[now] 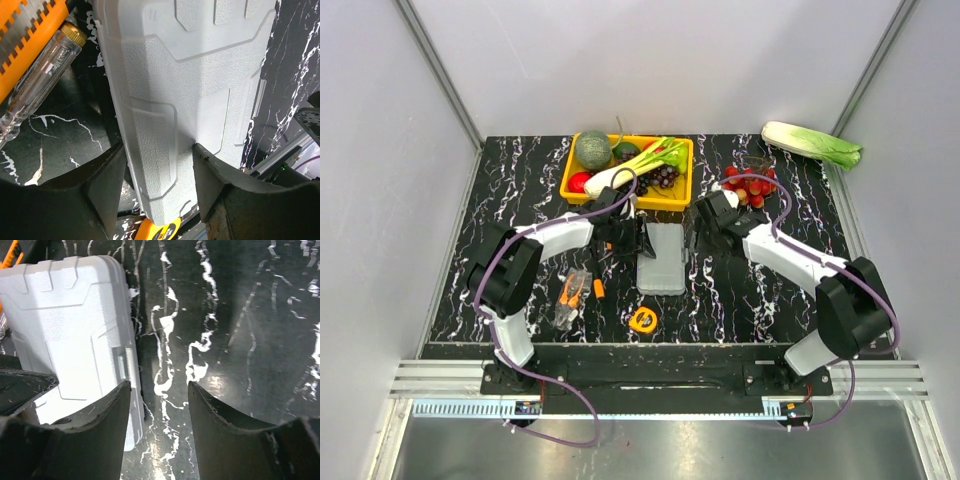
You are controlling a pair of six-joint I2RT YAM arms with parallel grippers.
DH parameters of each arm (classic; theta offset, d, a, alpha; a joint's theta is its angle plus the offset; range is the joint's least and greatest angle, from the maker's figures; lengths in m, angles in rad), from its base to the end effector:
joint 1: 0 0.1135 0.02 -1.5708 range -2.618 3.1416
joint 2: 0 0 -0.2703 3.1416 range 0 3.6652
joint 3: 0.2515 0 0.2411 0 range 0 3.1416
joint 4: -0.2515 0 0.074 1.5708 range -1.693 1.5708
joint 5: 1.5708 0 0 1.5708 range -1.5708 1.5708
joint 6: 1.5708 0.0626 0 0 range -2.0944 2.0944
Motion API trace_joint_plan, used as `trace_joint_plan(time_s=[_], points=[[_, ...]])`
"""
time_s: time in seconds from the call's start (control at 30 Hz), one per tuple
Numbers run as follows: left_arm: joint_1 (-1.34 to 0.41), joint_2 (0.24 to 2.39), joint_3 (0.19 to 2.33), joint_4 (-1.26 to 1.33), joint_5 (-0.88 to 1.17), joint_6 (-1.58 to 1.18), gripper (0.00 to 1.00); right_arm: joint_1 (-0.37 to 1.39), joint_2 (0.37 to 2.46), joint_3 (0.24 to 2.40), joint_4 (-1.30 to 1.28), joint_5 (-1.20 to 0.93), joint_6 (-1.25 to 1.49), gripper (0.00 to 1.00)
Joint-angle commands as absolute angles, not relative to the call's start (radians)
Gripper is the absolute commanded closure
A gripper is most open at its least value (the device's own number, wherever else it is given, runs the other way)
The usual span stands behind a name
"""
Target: Pack the tool kit
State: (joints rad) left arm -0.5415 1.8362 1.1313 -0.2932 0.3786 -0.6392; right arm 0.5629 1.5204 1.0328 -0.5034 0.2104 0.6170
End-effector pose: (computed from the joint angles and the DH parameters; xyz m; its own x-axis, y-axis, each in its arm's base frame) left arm 0.3131 -0.2153 0.1576 -0.9661 -0.0657 -0.2496 0.0925 0.8146 -0.5726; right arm 0.2733 0.1570 0.2139 -0.8230 0.1498 -0.5479 0.0626 0.9827 0.1745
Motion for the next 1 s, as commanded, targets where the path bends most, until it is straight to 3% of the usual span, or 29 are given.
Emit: trace_joint_plan(time_s=[0.0, 0.3, 0.63, 0.97], points=[[-0.545, 1.807, 1.166, -0.406, 0.298, -0.568, 0.42, 0.56, 1.577, 1.025, -0.393, 0.081, 0.578, 0.44], [-0.546, 1.813, 1.192, -0.426, 0.302, -0.551, 0.4, 0.56, 1.666, 1.025, -0.328, 0.044, 0.586, 0.45], [-0.546, 1.813, 1.2, -0.434, 0.304, -0.546, 0.4, 0.558, 1.689, 1.016, -0.33, 0.061, 0.598, 0.63], [-0.546, 1.825, 1.207, -0.442, 0.298, -0.543, 0.4, 0.555, 1.664, 0.983, -0.334, 0.086, 0.611, 0.64]])
